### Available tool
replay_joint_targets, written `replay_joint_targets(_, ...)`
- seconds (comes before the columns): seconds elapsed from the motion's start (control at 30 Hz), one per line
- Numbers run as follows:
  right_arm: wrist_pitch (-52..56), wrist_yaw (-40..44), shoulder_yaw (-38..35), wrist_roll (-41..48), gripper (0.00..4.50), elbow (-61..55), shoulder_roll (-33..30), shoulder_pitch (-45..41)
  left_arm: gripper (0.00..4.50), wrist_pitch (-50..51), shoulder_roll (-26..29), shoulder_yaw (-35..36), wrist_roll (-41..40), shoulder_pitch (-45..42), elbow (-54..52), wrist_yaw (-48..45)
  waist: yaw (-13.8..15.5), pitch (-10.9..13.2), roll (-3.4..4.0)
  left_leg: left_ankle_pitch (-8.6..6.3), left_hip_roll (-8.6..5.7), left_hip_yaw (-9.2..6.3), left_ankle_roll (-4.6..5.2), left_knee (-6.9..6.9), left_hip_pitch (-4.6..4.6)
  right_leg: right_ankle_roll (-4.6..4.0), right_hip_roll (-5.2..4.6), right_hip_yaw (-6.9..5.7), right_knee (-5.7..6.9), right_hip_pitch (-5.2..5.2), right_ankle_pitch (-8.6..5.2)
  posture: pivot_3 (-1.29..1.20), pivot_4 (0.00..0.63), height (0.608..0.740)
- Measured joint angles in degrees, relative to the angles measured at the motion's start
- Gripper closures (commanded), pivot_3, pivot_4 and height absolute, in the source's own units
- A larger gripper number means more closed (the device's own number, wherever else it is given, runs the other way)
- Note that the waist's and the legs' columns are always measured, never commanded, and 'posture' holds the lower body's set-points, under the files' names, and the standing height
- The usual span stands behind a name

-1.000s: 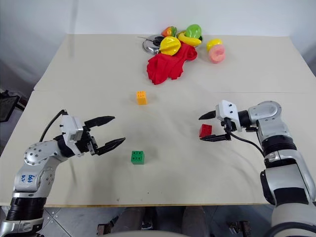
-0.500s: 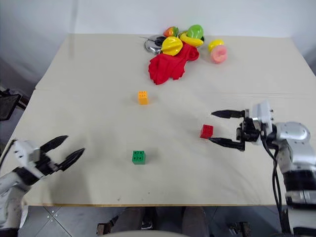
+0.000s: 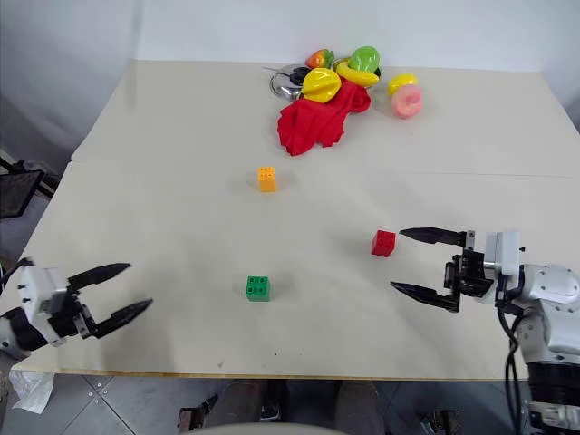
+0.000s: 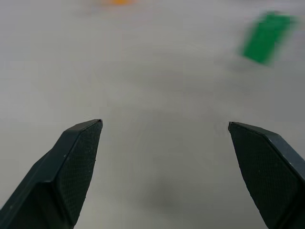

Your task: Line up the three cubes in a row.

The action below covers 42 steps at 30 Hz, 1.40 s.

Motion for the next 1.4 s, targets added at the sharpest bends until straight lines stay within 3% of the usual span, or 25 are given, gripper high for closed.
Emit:
replay_joint_targets(0.17,-0.1,1.9,-1.2,-0.3,0.01,-0.9,-1.7,5.0,0.0,-0.8,-0.4,-9.0,1.2,-8.3,-0.7,-3.7,-0.2,0.0,0.02,0.02,0.0,0.1,0.03,-0.03,0.02,0.0,0.11,0.01,0.01,0.02,0.0,0.0,0.15,0.74)
replay_joint_targets(0.4,-0.9,2.1,-3.9,-0.7,0.01,-3.1,-3.8,9.3,0.0,-0.4,-7.9,-23.9,6.5,-18.4,1.8,-3.9,-0.1,0.0,0.01,0.05,-0.02,0.15,0.09,-0.01,0.03,0.03,0.16,0.03,0.04,0.02,0.01,0.0,0.15,0.74)
replay_joint_targets(0.67,-4.9,2.5,-3.0,-0.8,0.01,-4.5,0.8,12.6,0.0,-2.3,-12.1,-28.5,11.7,-21.0,8.7,-0.8,-0.1,0.0,0.0,0.07,0.01,0.15,0.11,0.05,0.06,0.03,0.16,0.06,0.05,0.06,0.01,0.0,0.15,0.74)
replay_joint_targets(1.0,-7.9,2.7,-0.4,0.3,0.0,-5.2,6.5,11.7,2.99,-1.9,-15.1,-28.1,11.6,-23.0,10.3,1.8,0.7,0.0,0.0,0.08,0.0,0.01,0.14,0.37,0.05,0.05,0.06,0.07,0.25,0.14,0.03,0.0,0.15,0.74)
replay_joint_targets(1.2,-8.9,2.7,-0.6,0.4,0.0,-5.3,6.8,12.0,3.04,-2.2,-16.3,-28.0,11.3,-26.8,12.0,2.0,1.2,0.0,0.0,0.08,-0.01,0.01,0.14,0.35,0.01,0.05,0.08,0.03,0.24,0.12,0.03,0.0,0.15,0.74)
replay_joint_targets(1.3,-9.8,2.7,-1.7,0.5,0.0,-4.0,6.8,12.8,3.04,-3.2,-18.2,-28.2,12.1,-33.2,16.4,2.3,1.6,0.0,-0.03,0.12,-0.09,-0.04,0.21,0.42,-0.01,0.11,0.07,0.01,0.23,0.2,0.06,0.0,0.15,0.74)
replay_joint_targets(1.4,-11.1,1.3,-5.1,0.3,0.0,-1.1,7.1,14.1,3.04,-7.3,-22.3,-30.4,15.6,-44.0,27.6,2.2,2.0,0.0,-0.05,0.16,-0.18,-0.01,0.29,0.43,-0.05,0.24,0.07,0.0,0.11,0.24,0.14,0.0,0.15,0.74)
